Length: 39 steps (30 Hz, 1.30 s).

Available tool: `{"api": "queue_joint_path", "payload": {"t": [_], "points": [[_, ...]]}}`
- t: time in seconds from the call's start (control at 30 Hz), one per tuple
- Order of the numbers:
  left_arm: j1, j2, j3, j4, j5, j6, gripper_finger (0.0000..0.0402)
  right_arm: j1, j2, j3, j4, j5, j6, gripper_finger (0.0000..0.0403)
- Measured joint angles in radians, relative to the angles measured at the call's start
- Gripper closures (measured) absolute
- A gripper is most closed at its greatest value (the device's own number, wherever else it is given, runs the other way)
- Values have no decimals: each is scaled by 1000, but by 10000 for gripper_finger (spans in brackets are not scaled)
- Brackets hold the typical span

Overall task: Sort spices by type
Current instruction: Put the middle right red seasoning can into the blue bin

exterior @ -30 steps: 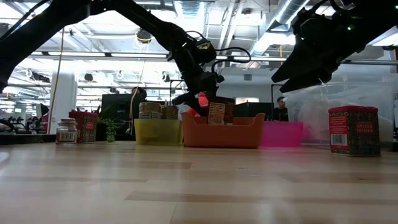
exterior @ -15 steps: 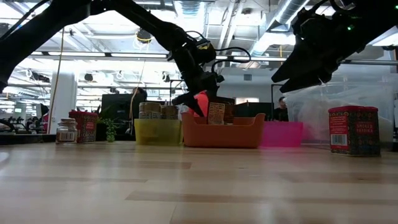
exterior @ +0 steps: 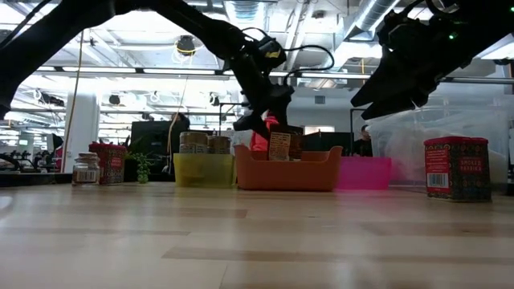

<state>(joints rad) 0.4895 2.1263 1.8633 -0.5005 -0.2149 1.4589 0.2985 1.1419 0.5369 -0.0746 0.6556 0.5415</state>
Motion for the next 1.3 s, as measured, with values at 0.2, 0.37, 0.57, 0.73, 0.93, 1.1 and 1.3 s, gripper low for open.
{"api": "queue_joint_path", "payload": {"t": [0.2, 0.37, 0.57, 0.73, 0.93, 1.1, 1.3], "points": [[-4, -7, 0, 6, 1, -187, 135, 0, 0, 0, -2, 0, 0, 17], [17, 1, 0, -43, 21, -263, 136, 1, 0, 0, 6, 0, 0, 17], [37, 1, 0, -26, 30, -294, 136, 2, 0, 0, 12, 0, 0, 17], [53, 1, 0, -42, 36, -295, 136, 2, 0, 0, 11, 0, 0, 17], [15, -27, 0, -32, -26, -373, 137, 2, -1, 0, 2, 0, -16, 17], [-31, -134, 0, -32, -17, -532, 137, 2, -37, 40, -137, 0, -17, 17], [-124, -264, 0, -104, 204, -807, 137, 26, -41, 170, -413, -2, -11, 17]]}}
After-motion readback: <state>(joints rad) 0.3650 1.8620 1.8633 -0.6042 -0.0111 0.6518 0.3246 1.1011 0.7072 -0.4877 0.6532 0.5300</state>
